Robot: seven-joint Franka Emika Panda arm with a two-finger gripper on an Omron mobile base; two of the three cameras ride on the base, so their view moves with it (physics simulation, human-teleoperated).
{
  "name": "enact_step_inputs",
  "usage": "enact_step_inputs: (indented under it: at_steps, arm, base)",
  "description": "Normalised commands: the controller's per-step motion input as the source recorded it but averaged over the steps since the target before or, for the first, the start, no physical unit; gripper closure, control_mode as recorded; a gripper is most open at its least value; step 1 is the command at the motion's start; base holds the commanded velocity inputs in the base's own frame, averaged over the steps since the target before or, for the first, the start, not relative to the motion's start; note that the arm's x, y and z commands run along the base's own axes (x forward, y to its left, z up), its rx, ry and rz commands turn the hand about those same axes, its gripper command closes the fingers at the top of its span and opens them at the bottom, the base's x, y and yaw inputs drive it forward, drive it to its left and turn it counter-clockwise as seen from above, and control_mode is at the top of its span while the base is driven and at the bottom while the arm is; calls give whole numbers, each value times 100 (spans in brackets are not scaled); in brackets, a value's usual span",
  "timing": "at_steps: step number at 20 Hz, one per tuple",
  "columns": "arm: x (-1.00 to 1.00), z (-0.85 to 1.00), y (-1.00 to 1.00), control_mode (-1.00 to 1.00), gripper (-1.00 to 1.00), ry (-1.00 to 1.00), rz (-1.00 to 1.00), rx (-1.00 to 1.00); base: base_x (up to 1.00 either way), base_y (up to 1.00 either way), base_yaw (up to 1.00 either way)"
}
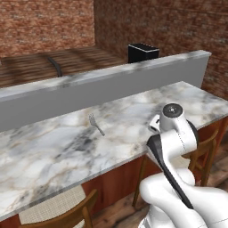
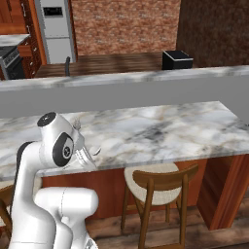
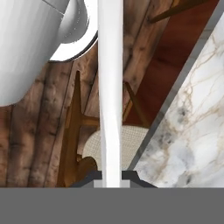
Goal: Organize the utensils by type. Pick up the wooden spoons from the counter and place them in the open cabinet. Then pick up the metallic utensils from the counter and place them in the open drawer.
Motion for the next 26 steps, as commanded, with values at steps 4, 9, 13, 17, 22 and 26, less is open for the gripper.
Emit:
enact_step_inputs:
  at_steps: [4,9,13,17,22,26]
  arm:
    - [-11,0,-5,100,100,-1,0,0]
    - [0,0,0,100,100,0,0,0]
    - [0,0,0,100,100,0,0,0]
    - [0,0,0,100,100,0,0,0]
    - [0,0,0,100,100,0,0,0]
    - [0,0,0,100,100,0,0,0]
  base:
    - [-6,-3,0]
    - [-42,-15,0]
    - [-62,-22,0]
    - [-58,-21,0]
    - [-35,-23,0]
    - [0,-6,-10]
